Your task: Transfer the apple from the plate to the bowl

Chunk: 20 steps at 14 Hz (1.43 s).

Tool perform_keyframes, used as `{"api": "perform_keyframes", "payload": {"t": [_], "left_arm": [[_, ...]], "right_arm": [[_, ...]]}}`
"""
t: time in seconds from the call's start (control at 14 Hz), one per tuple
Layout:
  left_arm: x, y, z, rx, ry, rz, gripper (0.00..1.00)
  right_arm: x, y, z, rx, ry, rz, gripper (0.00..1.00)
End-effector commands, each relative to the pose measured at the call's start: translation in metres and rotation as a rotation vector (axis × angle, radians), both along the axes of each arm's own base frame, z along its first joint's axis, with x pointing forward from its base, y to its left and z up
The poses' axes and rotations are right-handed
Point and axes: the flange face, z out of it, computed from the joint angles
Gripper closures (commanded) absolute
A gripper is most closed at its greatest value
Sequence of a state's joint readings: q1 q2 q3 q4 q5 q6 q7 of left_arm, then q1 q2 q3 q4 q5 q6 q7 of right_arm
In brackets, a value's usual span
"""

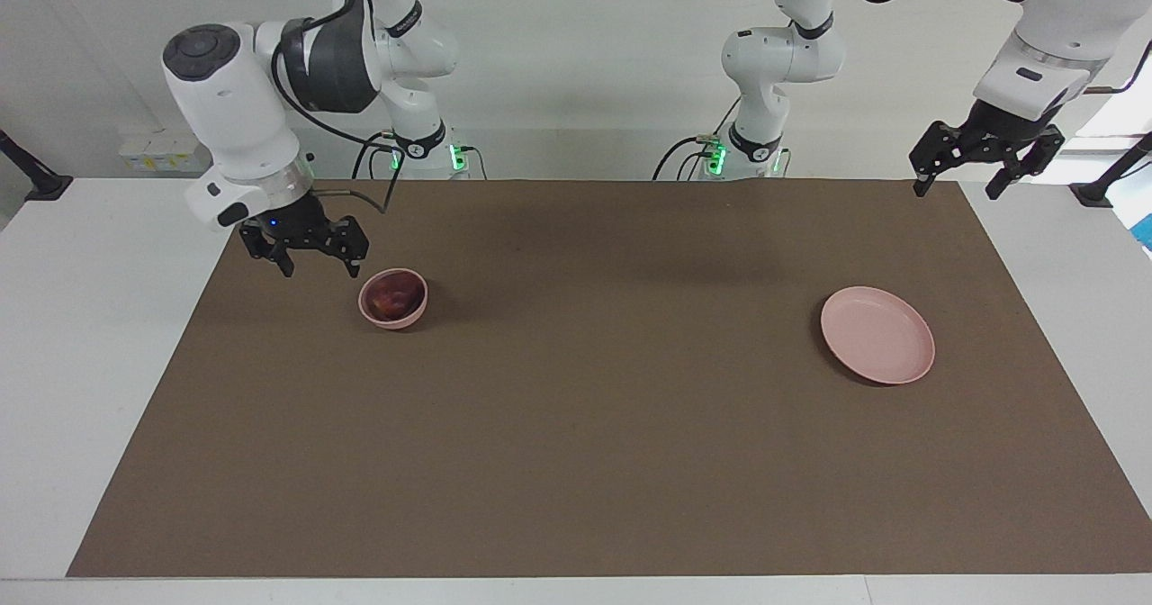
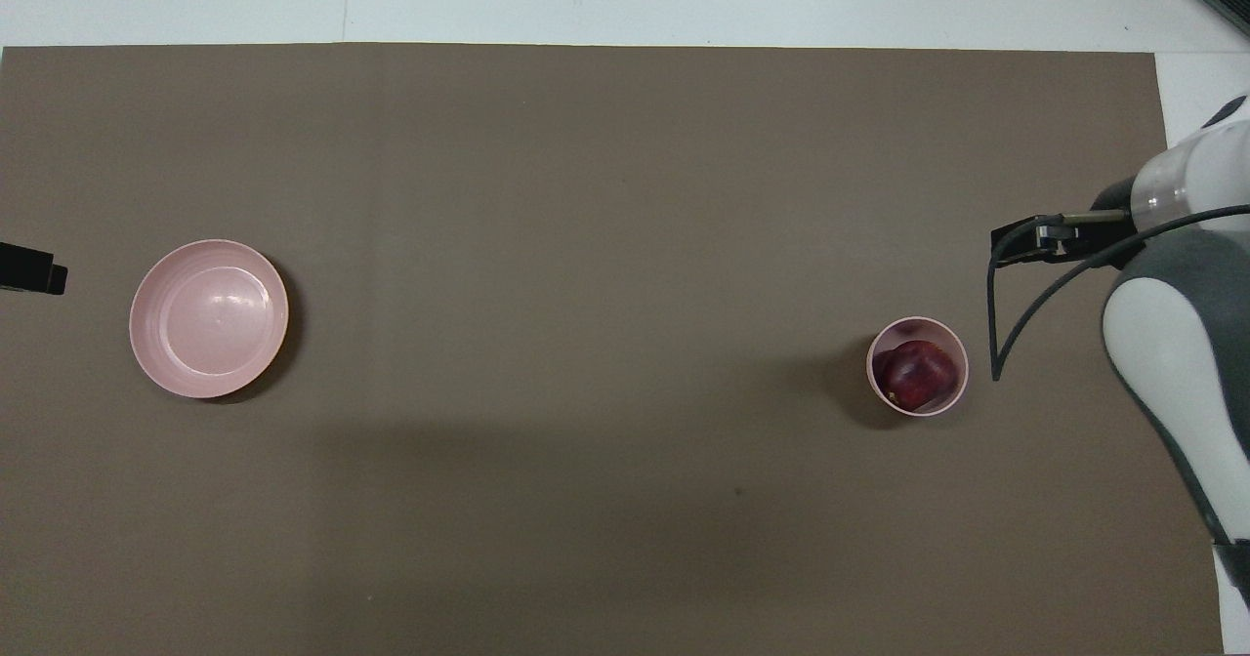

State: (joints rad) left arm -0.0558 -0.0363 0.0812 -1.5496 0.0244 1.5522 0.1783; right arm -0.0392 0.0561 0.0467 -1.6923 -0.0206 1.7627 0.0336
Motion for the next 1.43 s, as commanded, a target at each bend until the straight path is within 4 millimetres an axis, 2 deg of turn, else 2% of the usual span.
{"api": "perform_keyframes", "payload": {"t": [0.0,0.21,0.36,0.43,0.64,1.36], "left_arm": [[0.001,0.012,0.004,-0.011,0.019,-0.028,0.00],[0.002,0.002,0.007,-0.015,0.002,-0.037,0.00],[0.000,-0.003,0.009,-0.017,-0.009,-0.040,0.00],[0.000,-0.004,0.009,-0.017,-0.009,-0.037,0.00],[-0.001,-0.001,0.009,-0.017,-0.006,-0.032,0.00],[-0.001,-0.008,0.010,-0.014,-0.006,0.013,0.00]], "right_arm": [[-0.012,-0.005,0.044,0.001,0.028,-0.021,0.00],[-0.023,-0.004,0.084,-0.002,0.061,-0.059,0.00],[-0.027,-0.004,0.097,-0.001,0.086,-0.061,0.00],[-0.023,-0.003,0.096,0.007,0.063,-0.059,0.00],[-0.031,-0.002,0.088,0.004,0.064,-0.062,0.00],[-0.035,0.001,0.086,0.001,0.072,-0.055,0.00]]}}
